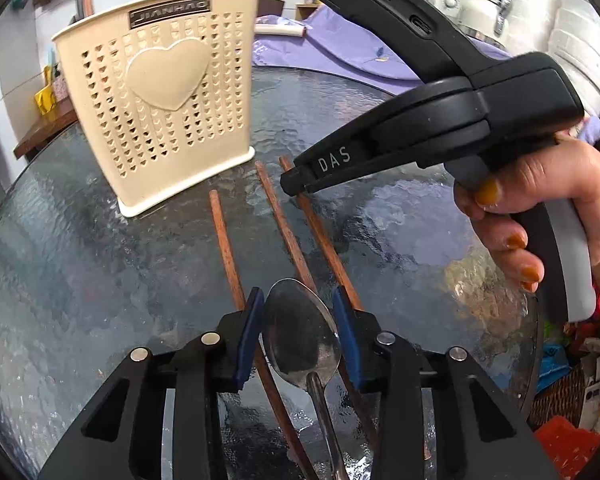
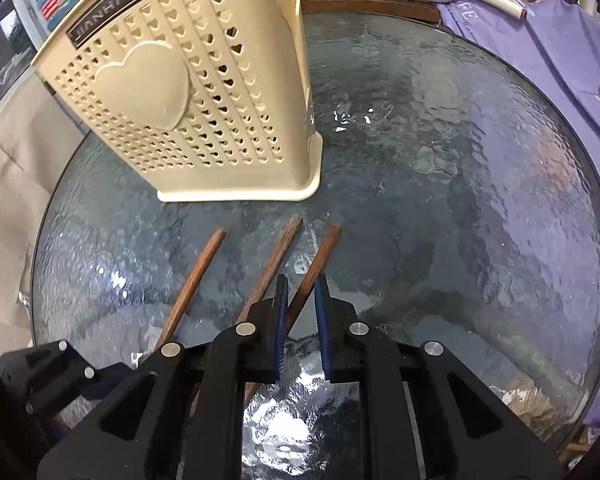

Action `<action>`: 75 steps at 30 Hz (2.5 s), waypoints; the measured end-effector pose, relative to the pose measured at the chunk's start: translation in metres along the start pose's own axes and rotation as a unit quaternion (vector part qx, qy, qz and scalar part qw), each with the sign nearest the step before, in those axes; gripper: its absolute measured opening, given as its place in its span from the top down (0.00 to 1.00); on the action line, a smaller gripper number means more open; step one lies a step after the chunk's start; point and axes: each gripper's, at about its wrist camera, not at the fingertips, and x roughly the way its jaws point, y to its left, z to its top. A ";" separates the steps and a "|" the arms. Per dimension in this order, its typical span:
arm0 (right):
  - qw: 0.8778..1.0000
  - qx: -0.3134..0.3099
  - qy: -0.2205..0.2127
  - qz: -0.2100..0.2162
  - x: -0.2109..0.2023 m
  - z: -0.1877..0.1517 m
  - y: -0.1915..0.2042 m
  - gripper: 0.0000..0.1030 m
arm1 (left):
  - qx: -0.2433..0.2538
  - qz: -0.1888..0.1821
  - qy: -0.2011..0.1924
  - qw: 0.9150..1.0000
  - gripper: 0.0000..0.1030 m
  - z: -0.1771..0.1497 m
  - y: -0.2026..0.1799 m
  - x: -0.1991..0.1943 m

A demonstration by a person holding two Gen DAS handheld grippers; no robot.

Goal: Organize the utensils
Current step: 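Grasp another silver spoon with the left tool while the right tool grasps a brown chopstick, then carry the spoon and brown chopstick up toward the cream holder with both tools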

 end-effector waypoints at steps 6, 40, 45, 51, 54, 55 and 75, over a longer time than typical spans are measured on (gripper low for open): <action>1.000 -0.007 0.000 -0.020 0.005 0.009 0.004 0.88 | -0.004 0.011 -0.002 1.000 0.67 -0.004 0.000 -0.002; 0.963 -0.049 -0.262 0.030 -0.161 -0.045 0.001 0.93 | -0.055 0.037 -0.143 0.988 0.86 0.025 0.008 -0.100; 0.963 -0.060 -0.260 0.025 -0.169 -0.051 0.005 0.93 | -0.060 0.043 -0.130 0.989 0.86 0.025 0.012 -0.093; 0.969 -0.051 -0.240 0.025 -0.152 -0.050 0.000 0.93 | -0.066 0.051 -0.113 0.990 0.86 0.020 0.020 -0.086; 0.970 -0.047 -0.238 0.027 -0.149 -0.050 -0.002 0.93 | -0.049 0.052 -0.099 0.993 0.59 0.018 0.015 -0.081; 0.970 -0.047 -0.237 0.029 -0.149 -0.049 -0.003 0.93 | -0.042 0.049 -0.095 0.993 0.52 0.016 0.011 -0.079; 0.972 -0.056 -0.226 0.034 -0.149 -0.051 0.004 0.93 | 0.027 -0.001 0.027 0.999 0.57 0.001 -0.003 0.003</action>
